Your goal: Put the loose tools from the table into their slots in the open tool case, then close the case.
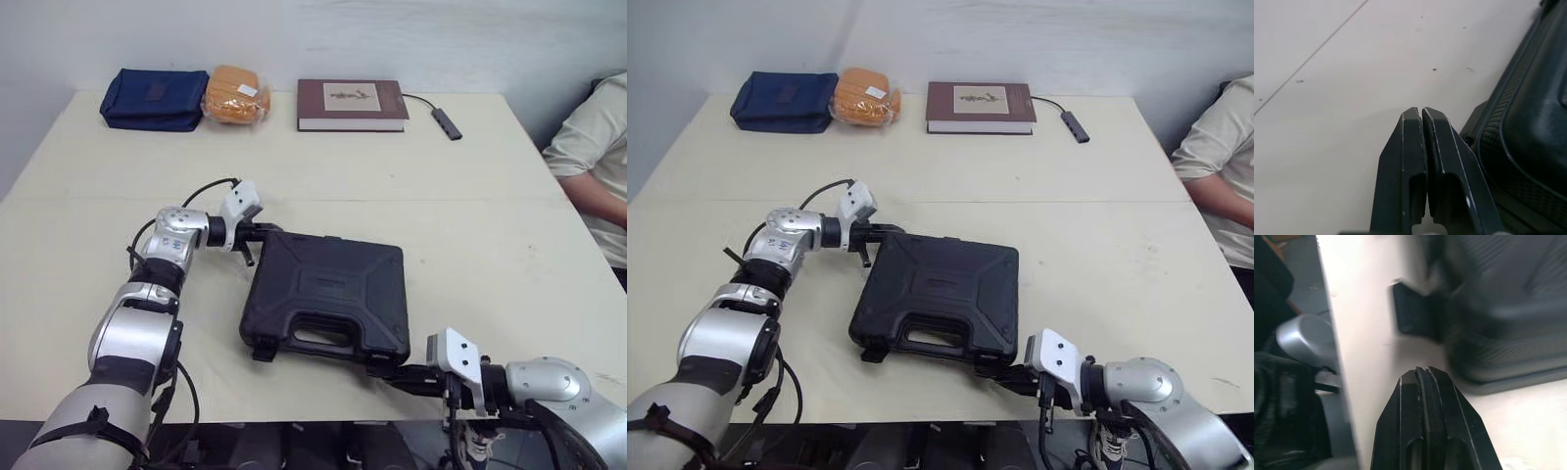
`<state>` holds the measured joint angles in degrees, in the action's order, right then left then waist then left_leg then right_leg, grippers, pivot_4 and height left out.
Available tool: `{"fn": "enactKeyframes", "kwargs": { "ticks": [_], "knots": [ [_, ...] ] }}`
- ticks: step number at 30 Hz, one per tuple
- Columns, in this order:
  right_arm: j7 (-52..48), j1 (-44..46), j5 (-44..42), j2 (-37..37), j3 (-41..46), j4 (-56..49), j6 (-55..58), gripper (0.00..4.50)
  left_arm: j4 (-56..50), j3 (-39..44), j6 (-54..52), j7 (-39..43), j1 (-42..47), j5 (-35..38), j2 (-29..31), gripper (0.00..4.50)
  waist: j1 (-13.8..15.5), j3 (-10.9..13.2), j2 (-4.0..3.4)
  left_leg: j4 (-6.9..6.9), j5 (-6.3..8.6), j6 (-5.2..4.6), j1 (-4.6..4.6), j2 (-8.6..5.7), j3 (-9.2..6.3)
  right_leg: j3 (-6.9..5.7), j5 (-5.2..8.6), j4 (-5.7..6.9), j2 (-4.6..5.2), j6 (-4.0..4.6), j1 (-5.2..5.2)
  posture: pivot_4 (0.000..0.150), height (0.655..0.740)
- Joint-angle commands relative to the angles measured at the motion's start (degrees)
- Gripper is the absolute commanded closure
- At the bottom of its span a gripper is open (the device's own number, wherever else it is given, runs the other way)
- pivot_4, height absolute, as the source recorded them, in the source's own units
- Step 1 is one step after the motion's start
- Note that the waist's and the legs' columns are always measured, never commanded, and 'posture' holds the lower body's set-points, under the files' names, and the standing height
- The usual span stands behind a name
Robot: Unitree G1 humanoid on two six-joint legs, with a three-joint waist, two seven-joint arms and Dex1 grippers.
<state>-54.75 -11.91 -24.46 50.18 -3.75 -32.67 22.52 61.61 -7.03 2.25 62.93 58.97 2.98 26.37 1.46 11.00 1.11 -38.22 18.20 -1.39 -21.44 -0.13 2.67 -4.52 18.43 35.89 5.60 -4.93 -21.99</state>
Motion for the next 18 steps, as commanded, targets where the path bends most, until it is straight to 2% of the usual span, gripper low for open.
{"fn": "enactKeyframes", "kwargs": {
  "ticks": [1, 4, 9, 14, 18],
  "knots": [
    [0.89, 2.26, 1.38, -0.86, 2.04, 2.32, -1.75, 4.50, -4.05, 0.27, 0.55, 6.57, -2.44, 0.83, 0.66, 4.45, 0.05, 0.00, 0.00, 0.00, 0.00, -0.01, 0.00, -0.01, 0.00, 0.00, 0.00, 0.00, 0.00, -0.01, 0.01, 0.150, 0.7400],
    [1.29, 3.97, 3.62, -0.67, 2.63, 4.96, -3.50, 4.50, -9.53, 0.29, -1.26, 11.76, -6.11, 2.24, 2.37, 4.45, -0.02, 0.00, 0.00, -0.04, -0.01, -0.02, -0.01, -0.01, -0.02, 0.02, -0.01, 0.00, 0.03, -0.02, 0.02, 0.150, 0.7400],
    [1.20, 8.21, 7.27, -0.15, 2.91, 10.84, -6.24, 4.50, -25.35, -0.35, -7.95, 18.31, -14.18, 5.59, 5.53, 4.45, -0.33, 0.00, -0.01, -0.03, -0.01, -0.02, 0.00, 0.01, -0.03, 0.12, -0.01, 0.02, 0.02, -0.02, 0.02, 0.150, 0.7400],
    [0.31, 10.00, 9.48, 0.93, 3.35, 14.55, -7.20, 4.50, -35.71, 0.20, -12.37, 18.06, -19.50, 7.02, 7.55, 4.45, -0.29, -0.01, -0.02, -0.05, -0.01, -0.01, 0.01, 0.02, -0.05, 0.16, -0.01, 0.04, 0.04, -0.02, 0.03, 0.150, 0.7400],
    [0.12, 8.05, 9.48, 2.45, 6.48, 14.37, -6.73, 4.50, -40.71, 1.80, -15.94, 17.84, -20.72, 8.84, 8.96, 4.45, -0.14, -0.01, -0.02, -0.05, -0.01, -0.02, 0.02, 0.03, -0.07, 0.15, -0.01, 0.02, 0.04, -0.02, 0.04, 0.150, 0.7400]
  ]
}}
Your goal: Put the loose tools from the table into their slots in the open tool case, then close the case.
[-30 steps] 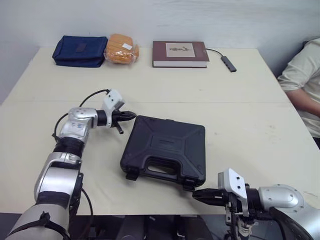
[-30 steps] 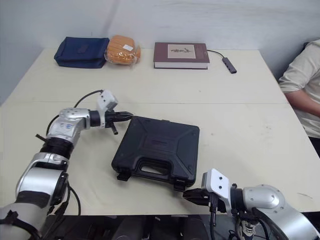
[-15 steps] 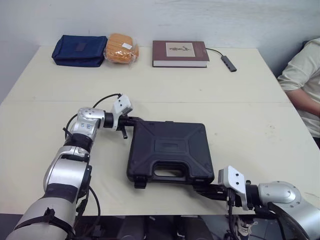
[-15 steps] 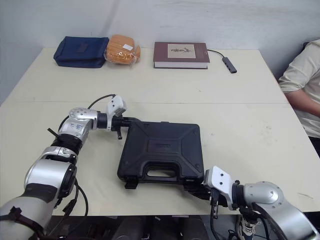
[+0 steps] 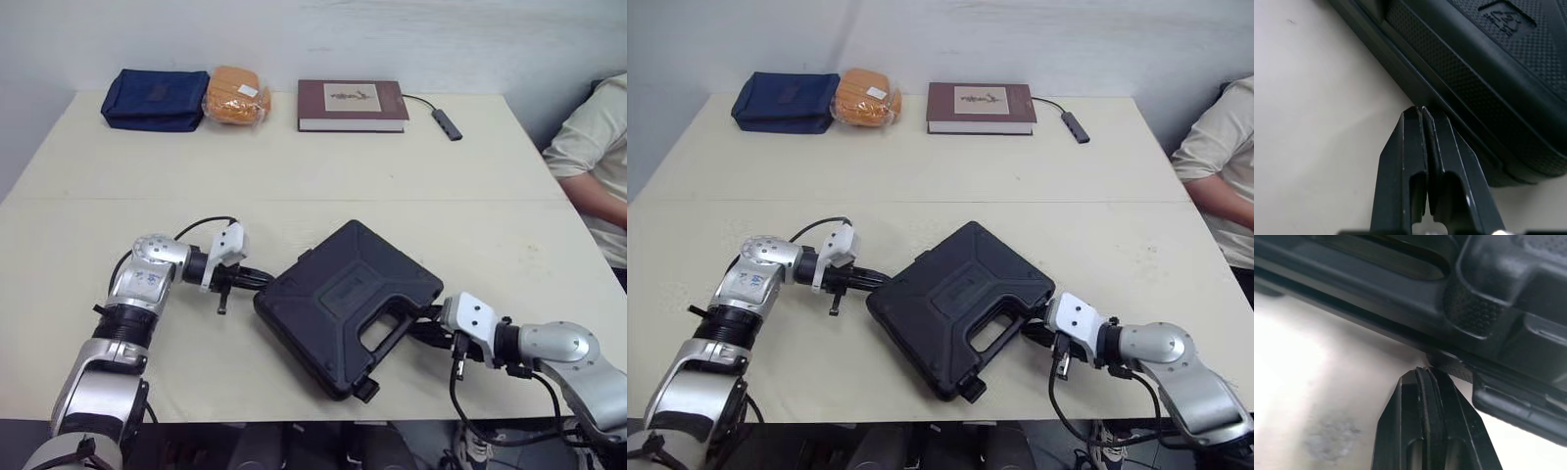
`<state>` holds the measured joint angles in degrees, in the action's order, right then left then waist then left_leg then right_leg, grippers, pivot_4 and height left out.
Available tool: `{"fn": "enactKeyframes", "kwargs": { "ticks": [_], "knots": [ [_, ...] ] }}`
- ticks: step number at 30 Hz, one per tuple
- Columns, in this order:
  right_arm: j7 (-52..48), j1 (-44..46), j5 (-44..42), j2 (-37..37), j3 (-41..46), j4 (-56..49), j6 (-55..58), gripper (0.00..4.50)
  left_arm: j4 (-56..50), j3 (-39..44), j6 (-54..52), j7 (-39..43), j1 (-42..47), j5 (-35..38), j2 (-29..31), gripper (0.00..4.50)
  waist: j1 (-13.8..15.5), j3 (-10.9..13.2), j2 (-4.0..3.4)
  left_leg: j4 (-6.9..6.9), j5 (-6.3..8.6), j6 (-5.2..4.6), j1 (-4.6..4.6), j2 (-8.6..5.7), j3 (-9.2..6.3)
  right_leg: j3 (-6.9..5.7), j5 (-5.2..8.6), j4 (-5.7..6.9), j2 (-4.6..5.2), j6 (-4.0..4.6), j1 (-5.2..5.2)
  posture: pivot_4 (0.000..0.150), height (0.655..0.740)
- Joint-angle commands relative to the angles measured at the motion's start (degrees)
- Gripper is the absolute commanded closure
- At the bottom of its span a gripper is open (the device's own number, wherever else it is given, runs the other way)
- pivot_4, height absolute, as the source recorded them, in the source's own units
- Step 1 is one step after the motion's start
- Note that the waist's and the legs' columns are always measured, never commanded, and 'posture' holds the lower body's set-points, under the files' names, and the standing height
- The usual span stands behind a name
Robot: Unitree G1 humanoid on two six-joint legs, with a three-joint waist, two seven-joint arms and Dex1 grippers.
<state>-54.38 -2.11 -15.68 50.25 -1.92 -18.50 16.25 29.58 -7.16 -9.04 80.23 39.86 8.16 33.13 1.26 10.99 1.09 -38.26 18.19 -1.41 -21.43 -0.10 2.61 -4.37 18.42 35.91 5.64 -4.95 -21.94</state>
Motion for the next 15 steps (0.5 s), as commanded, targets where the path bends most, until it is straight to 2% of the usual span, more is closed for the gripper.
{"fn": "enactKeyframes", "kwargs": {
  "ticks": [1, 5, 9, 15],
  "knots": [
    [-0.23, -2.50, 0.60, 2.86, 5.60, -0.14, -0.32, 4.50, -9.74, 2.26, -5.42, 0.46, -1.63, 4.12, 2.52, 4.45, 0.11, 0.00, 0.00, 0.00, 0.00, 0.00, 0.00, -0.01, 0.00, 0.00, 0.00, 0.00, 0.02, 0.00, 0.01, 0.150, 0.7400],
    [0.94, -6.28, -1.64, 3.59, 11.27, -2.95, 3.97, 4.50, -14.62, 3.78, -12.48, -0.31, 1.26, 7.97, 2.52, 4.45, 0.27, 0.00, 0.00, -0.01, 0.00, -0.02, 0.00, -0.02, -0.03, -0.02, 0.00, -0.01, 0.05, 0.00, 0.04, 0.150, 0.7400],
    [3.59, -10.31, -4.40, 1.75, 16.60, -6.54, 9.48, 4.50, -19.32, 2.40, -18.60, -2.67, 6.59, 11.85, -2.77, 4.45, 0.30, 0.00, 0.00, -0.03, -0.01, -0.03, 0.00, -0.03, -0.14, -0.10, 0.00, -0.02, 0.06, 0.00, 0.15, 0.150, 0.7400],
    [8.96, -11.38, -8.25, -2.12, 19.08, -12.79, 17.90, 4.50, -15.93, -5.19, -14.12, -3.60, 12.44, 8.54, -12.56, 4.45, 0.17, -0.01, -0.03, -0.03, -0.02, -0.02, 0.14, -0.06, -0.23, -0.13, -0.01, -0.08, 0.01, -0.02, 0.37, 0.150, 0.7400]
  ]
}}
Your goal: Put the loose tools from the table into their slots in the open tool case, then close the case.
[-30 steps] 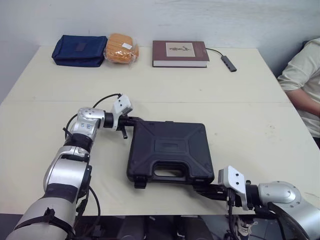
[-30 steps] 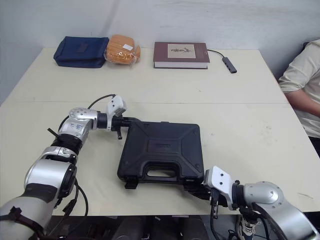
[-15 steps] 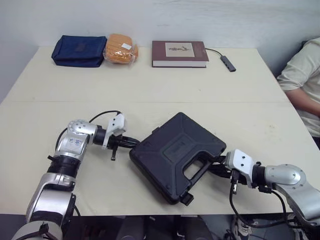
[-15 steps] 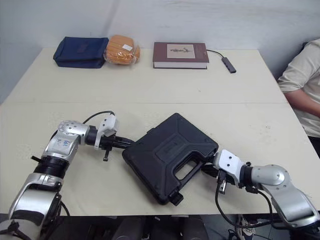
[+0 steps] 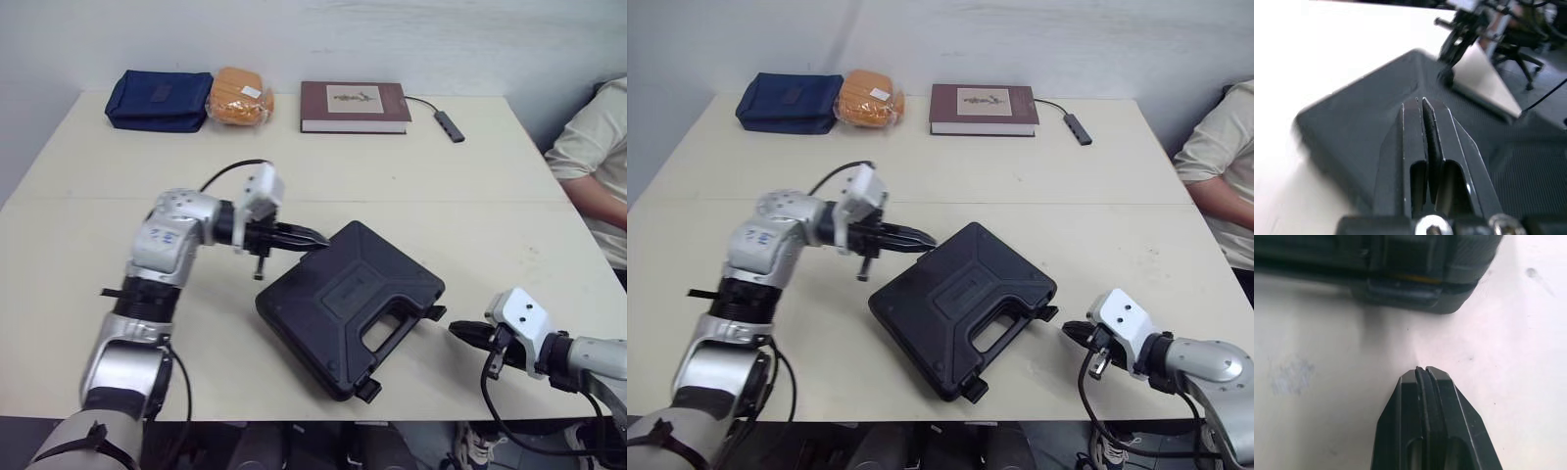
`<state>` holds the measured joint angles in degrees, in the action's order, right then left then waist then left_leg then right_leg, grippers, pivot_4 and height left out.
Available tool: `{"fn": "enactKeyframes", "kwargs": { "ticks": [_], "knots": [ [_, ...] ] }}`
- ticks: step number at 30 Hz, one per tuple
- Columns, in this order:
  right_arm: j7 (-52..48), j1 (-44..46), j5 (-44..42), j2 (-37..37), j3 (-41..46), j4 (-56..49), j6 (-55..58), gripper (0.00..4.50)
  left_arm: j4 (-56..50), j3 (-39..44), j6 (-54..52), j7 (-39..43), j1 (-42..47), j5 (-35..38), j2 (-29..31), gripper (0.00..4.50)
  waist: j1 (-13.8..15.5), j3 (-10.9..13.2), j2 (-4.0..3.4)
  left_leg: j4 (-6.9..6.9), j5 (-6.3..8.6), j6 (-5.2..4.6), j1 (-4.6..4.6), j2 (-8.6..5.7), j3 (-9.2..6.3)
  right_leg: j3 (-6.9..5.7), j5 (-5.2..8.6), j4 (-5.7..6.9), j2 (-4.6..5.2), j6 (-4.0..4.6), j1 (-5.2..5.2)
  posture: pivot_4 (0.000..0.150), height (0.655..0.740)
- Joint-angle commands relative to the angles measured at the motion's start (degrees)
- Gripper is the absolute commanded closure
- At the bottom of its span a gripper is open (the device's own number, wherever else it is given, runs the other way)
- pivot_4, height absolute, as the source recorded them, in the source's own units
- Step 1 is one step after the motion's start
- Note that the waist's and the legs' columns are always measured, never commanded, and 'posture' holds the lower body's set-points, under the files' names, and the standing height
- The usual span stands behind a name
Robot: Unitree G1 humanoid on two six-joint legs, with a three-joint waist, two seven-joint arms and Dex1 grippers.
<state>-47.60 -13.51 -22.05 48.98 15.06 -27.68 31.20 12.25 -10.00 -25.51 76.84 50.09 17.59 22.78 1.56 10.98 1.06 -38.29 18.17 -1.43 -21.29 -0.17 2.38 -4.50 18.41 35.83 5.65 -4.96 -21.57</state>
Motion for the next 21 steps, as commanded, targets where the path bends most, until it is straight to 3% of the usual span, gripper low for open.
{"fn": "enactKeyframes", "kwargs": {
  "ticks": [1, 12, 21],
  "knots": [
    [3.21, 0.39, -2.39, -1.51, 1.97, -4.55, 4.26, 4.50, 4.26, -3.76, 4.32, -0.43, 3.55, -2.05, -4.39, 4.45, -0.26, 0.00, -0.01, 0.00, -0.01, 0.01, 0.00, 0.00, 0.01, 0.02, 0.00, 0.00, -0.03, 0.00, -0.01, 0.150, 0.7400],
    [7.65, 2.99, -3.90, -3.93, -1.25, -9.29, 10.04, 4.50, 31.81, -12.51, 24.01, -3.19, 12.34, -14.45, -18.01, 4.45, -0.02, 0.00, -0.03, 0.03, -0.01, 0.01, 0.00, 0.01, 0.03, 0.03, 0.00, -0.20, -0.06, 0.00, -0.07, 0.150, 0.7400],
    [7.38, 5.05, -4.01, -3.38, -1.51, -8.95, 10.62, 4.50, 41.42, -20.13, 34.77, -5.53, 11.94, -25.87, -19.51, 4.45, 0.05, -0.14, 0.07, 0.02, 0.01, -0.08, 0.09, -0.02, 0.02, 0.04, 0.00, -0.23, 0.05, 0.00, 0.02, 0.150, 0.7400]
  ]
}}
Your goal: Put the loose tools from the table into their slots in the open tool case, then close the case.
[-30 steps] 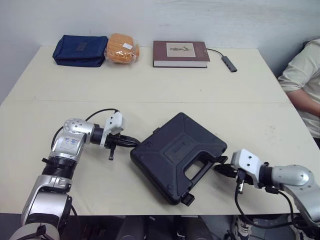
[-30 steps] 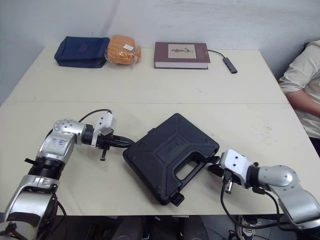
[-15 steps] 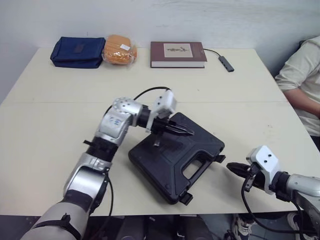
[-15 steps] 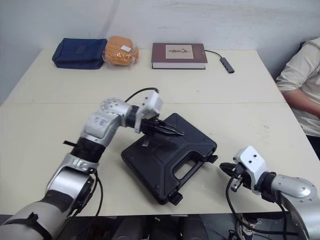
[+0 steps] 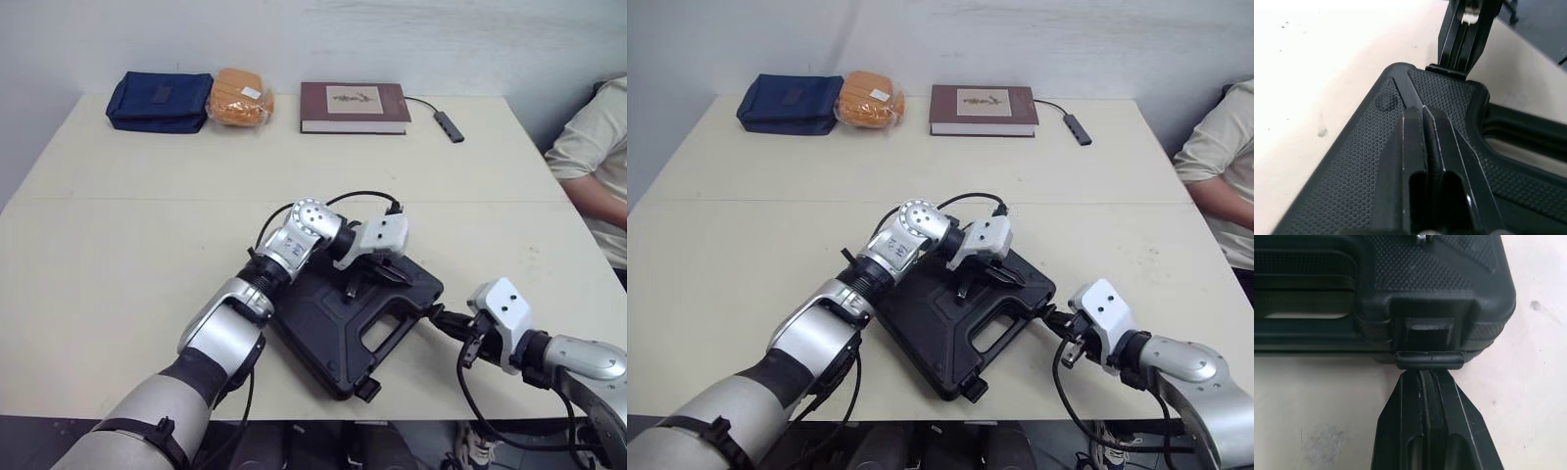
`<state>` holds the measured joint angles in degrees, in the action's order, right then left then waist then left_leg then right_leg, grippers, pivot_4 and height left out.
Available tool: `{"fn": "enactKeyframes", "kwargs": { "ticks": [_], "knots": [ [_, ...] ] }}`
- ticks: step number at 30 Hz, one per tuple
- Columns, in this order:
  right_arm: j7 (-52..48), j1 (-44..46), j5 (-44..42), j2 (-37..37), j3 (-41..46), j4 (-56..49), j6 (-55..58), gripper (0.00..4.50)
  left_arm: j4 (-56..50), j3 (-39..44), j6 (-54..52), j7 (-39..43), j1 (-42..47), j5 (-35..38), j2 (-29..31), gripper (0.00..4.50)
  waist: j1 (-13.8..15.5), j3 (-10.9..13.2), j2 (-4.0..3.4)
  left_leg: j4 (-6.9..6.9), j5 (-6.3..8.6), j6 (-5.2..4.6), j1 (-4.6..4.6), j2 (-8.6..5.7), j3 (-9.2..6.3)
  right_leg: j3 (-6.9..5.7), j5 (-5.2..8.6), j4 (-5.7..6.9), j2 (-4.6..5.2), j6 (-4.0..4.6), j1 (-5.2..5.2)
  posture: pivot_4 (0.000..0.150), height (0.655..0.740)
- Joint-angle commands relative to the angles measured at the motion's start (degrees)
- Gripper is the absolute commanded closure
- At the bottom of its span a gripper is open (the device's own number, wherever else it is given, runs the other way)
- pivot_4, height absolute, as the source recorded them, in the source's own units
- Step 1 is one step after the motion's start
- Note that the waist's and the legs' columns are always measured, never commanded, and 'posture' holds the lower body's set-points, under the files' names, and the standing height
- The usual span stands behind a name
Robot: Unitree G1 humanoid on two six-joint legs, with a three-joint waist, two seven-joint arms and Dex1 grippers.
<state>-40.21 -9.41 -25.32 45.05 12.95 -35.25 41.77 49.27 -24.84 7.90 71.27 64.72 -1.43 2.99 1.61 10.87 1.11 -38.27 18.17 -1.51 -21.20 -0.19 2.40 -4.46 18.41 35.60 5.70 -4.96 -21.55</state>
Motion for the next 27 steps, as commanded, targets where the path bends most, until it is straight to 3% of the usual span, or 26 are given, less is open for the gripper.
{"fn": "enactKeyframes", "kwargs": {
  "ticks": [1, 21, 27],
  "knots": [
    [-0.05, 1.46, -0.99, 0.63, 0.62, -1.49, 0.29, 4.50, 4.58, -5.75, 1.88, 0.00, -3.13, -7.43, 0.36, 4.45, -0.01, -0.14, 0.09, 0.00, 0.00, 0.00, 0.00, 0.00, 0.00, 0.00, 0.00, 0.00, 0.00, 0.00, 0.01, 0.150, 0.7400],
    [-0.58, 12.39, -4.44, 0.42, -3.39, -5.07, 5.53, 4.50, 2.48, -6.12, 3.07, 0.53, -5.86, -8.44, 0.59, 4.45, -1.57, -0.41, 0.26, 0.08, 0.09, -0.13, 0.14, 0.14, -0.07, 0.01, 0.02, 0.02, -0.06, 0.04, 0.06, 0.150, 0.7400],
    [-1.93, 11.23, -3.68, 2.30, -3.10, -5.30, 5.89, 4.50, 1.02, -5.63, 2.36, 0.47, -6.60, -7.72, 0.87, 4.45, -1.74, -0.42, 0.24, 0.10, 0.09, -0.10, 0.14, 0.19, -0.06, 0.01, 0.03, 0.02, -0.11, 0.05, 0.04, 0.150, 0.7400]
  ]
}}
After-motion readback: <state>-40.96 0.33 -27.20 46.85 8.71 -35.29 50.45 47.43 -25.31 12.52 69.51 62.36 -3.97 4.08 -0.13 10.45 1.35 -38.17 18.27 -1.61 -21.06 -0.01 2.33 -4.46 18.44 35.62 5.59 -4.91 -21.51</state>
